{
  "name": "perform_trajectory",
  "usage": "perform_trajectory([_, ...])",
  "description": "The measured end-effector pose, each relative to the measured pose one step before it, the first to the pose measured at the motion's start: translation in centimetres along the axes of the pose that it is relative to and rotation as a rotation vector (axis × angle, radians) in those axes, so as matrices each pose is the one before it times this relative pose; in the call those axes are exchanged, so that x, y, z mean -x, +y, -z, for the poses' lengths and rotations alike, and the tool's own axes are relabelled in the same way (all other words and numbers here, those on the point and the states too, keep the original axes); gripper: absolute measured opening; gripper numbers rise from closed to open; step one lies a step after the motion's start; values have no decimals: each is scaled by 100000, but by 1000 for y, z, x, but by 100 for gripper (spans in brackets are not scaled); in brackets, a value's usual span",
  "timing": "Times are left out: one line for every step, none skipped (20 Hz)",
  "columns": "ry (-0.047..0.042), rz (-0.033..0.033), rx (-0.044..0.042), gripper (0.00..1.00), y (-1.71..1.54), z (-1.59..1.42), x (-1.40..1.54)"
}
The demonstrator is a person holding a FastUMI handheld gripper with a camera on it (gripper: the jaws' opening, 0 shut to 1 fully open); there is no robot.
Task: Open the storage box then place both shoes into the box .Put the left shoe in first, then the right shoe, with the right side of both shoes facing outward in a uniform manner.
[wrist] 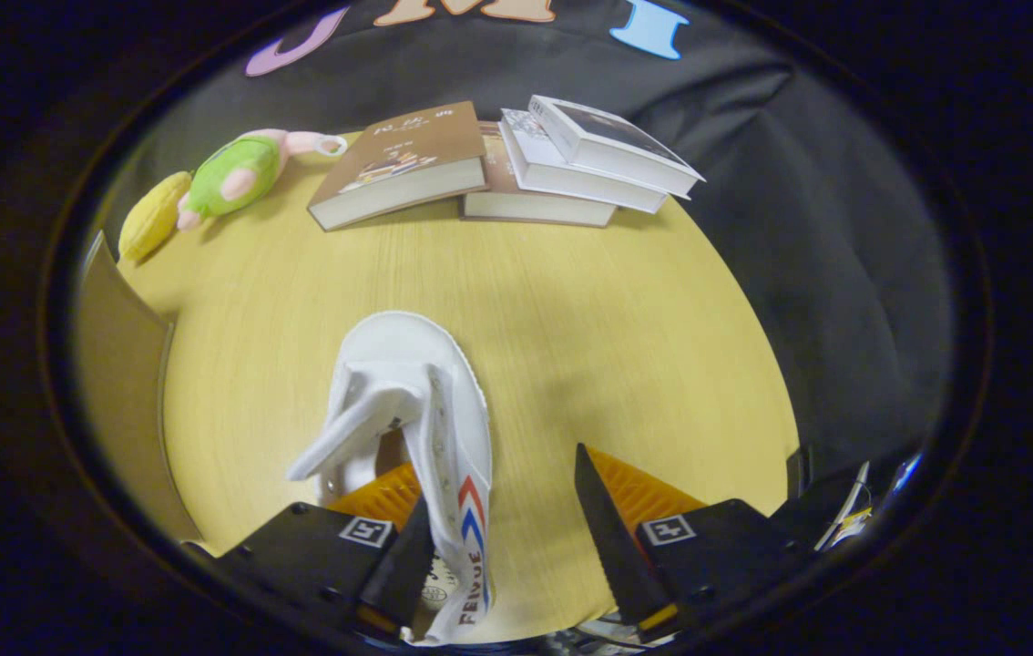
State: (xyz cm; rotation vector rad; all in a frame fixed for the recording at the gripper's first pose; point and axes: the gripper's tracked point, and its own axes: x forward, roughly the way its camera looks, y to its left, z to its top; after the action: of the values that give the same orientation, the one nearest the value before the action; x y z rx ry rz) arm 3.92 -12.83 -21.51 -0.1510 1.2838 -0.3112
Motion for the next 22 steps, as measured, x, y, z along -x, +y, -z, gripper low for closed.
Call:
perform_trajectory([192,-804,1407,70,603,2,-100])
perform_trajectory([337,364,1400,61,539,-77,89])
perform_trajectory([178,846,1482,51,500,95,42])
perform_trajectory([-534,2380,2162,42,172,-156,193])
perform_trajectory([-677,2983,1689,32,-163,-10,276])
perform_trajectory([213,1844,-170,22,66,53,-199])
perform_trajectory([-32,778,-1150,22,35,79,68])
perform_trajectory([-319,-53,65,22,35,11,38])
perform_trajectory([89,80,-39,21,-29,46,-55])
perform_trajectory([251,25,-576,21,10,30,38])
perform_trajectory([-51,855,1081,21,-286,1,-154])
perform_trajectory([-293,401,326,16,-15,-171,-277])
perform_trajectory([1297,1632,2294,15,-501,440,-97])
perform_trajectory([-913,1156,426,11,159,33,815])
perform_trajectory([-276,618,-1107,7,-53,-207,-294])
perform_trajectory([-549,800,-625,7,60,-54,47])
perform_trajectory([393,519,254,7,72,68,175])
perform_trajectory([947,339,415,7,119,290,298])
perform_trajectory([1021,863,-166,7,-111,203,275])
perform_trajectory([632,844,-39,7,-44,327,385])
perform_trajectory([1105,708,-465,7,-67,484,385])
perform_trajectory([1098,197,-1002,7,-21,498,663])
